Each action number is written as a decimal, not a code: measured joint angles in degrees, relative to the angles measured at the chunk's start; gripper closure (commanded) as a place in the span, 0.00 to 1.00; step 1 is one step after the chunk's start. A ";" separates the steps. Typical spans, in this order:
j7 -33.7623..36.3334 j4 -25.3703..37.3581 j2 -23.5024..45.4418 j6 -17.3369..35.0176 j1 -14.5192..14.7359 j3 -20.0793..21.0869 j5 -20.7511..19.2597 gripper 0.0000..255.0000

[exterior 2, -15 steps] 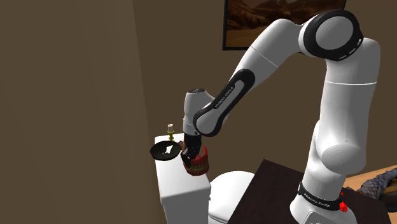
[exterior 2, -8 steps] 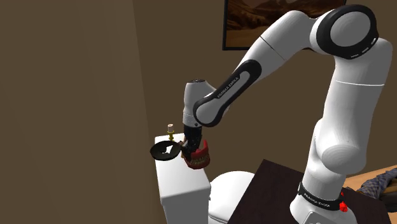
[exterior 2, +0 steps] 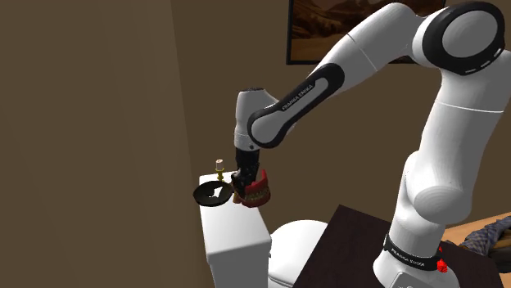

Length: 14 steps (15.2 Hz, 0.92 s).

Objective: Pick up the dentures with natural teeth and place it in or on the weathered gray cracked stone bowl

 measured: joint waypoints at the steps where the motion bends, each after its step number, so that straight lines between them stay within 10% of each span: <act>1: 0.05 0.39 -0.45 -0.83 0.02 0.01 0.03 1.00; 14: -1.50 34.31 22.28 -12.28 -1.53 -1.96 -3.25 1.00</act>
